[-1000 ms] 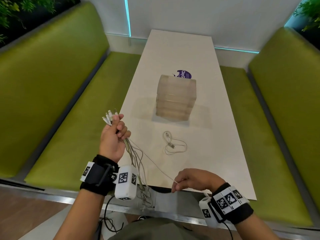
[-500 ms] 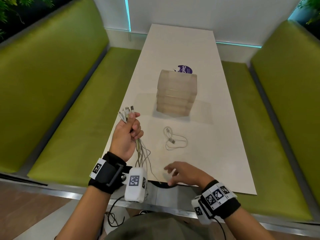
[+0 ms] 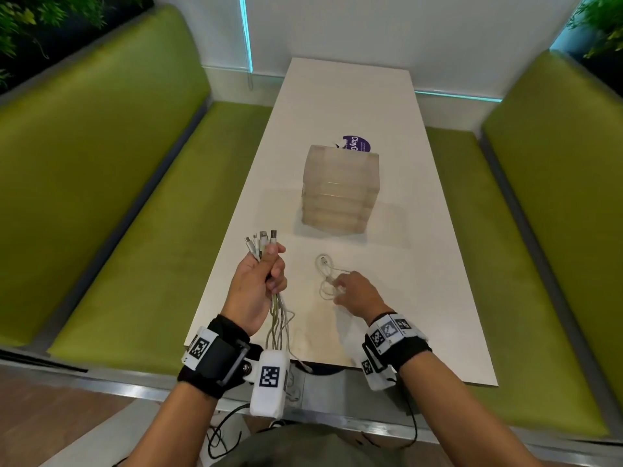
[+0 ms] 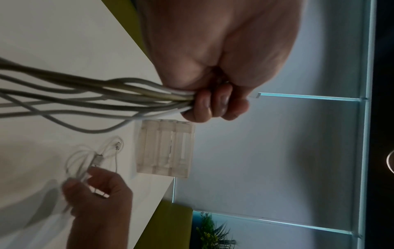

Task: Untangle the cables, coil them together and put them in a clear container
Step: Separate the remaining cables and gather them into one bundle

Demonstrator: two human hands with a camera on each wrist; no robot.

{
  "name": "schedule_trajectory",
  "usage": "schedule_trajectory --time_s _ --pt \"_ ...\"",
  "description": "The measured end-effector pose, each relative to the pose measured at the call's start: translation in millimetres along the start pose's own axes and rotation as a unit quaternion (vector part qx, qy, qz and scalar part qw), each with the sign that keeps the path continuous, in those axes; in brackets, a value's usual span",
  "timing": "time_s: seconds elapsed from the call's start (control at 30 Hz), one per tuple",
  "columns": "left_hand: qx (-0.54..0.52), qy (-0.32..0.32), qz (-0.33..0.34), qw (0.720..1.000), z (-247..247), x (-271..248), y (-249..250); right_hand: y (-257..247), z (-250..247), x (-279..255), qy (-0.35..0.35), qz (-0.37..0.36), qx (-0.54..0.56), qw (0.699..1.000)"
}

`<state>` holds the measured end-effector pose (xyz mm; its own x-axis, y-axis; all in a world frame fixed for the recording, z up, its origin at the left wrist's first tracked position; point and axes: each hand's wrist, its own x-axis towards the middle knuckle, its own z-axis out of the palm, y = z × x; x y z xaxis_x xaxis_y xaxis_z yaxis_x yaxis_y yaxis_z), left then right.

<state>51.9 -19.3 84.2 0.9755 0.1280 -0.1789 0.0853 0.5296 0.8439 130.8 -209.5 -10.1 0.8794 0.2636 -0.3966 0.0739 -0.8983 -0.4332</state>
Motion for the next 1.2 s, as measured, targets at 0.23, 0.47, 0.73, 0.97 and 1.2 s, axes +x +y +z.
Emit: schedule_trajectory --time_s 0.23,0.47,0.73,0.97,1.2 --pt "0.024 0.011 0.007 1.0 -9.0 -1.0 -2.3 0.5 -8.6 -11.7 -0.135 -0.006 -0.043 0.99" --pt "0.038 0.009 0.003 0.999 -6.0 0.0 -4.7 1.6 4.0 -6.4 -0.018 0.061 -0.057 0.996" --pt "0.056 0.021 0.009 0.998 -7.9 1.9 -5.3 -3.1 -16.7 -24.0 0.017 0.005 -0.075 0.997" --pt "0.108 -0.028 0.002 0.994 4.7 3.8 -13.9 -50.1 -101.5 -68.5 -0.145 -0.162 -0.093 0.972" --pt "0.167 -0.065 -0.026 0.983 20.5 -5.8 -21.5 -81.4 -106.7 -82.1 -0.013 -0.204 0.195 0.959"
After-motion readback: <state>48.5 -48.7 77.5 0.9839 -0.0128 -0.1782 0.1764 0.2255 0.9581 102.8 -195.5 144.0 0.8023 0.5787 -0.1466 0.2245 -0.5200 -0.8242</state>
